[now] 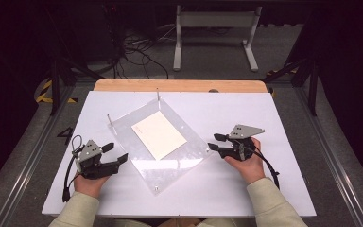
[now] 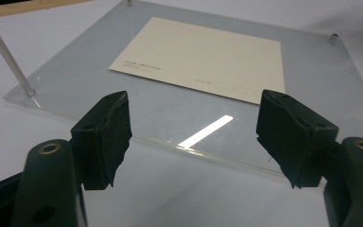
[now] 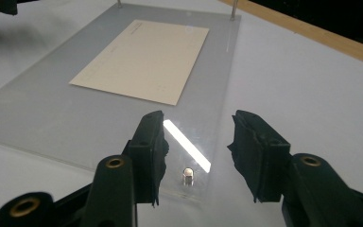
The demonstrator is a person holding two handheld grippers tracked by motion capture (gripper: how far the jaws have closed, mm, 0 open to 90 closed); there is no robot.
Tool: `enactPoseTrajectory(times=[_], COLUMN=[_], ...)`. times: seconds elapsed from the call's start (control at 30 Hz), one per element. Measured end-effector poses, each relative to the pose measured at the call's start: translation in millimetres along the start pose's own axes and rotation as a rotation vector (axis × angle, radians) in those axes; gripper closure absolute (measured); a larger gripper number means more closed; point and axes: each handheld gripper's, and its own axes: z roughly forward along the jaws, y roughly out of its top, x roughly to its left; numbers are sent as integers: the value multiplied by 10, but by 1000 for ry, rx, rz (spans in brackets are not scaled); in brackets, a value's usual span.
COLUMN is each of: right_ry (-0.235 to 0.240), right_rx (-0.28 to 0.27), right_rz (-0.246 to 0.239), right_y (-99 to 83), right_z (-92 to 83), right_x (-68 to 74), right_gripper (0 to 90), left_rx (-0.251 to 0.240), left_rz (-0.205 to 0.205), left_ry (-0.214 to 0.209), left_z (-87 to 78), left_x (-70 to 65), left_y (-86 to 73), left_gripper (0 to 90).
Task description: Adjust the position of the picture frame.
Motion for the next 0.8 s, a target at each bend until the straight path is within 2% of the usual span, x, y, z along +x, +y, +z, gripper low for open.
enactPoseTrajectory(times=[0.17, 0.43, 0.63, 0.8], right_ry=[24, 45, 51, 45], right_rx=[63, 131, 154, 174], right_rz=[5, 25, 26, 22], right_y=[-28, -93, -121, -129], right_z=[141, 304, 379, 420], right_x=[5, -38, -52, -54], right_gripper=[568, 658, 710, 750], left_rx=[19, 46, 70, 83], left_rz=[-5, -21, -38, -32], left_ry=[0, 3, 9, 12], left_z=[13, 30, 53, 63], left_x=[9, 19, 34, 34], left_y=[-6, -17, -24, -28], left_gripper=[279, 298, 317, 324])
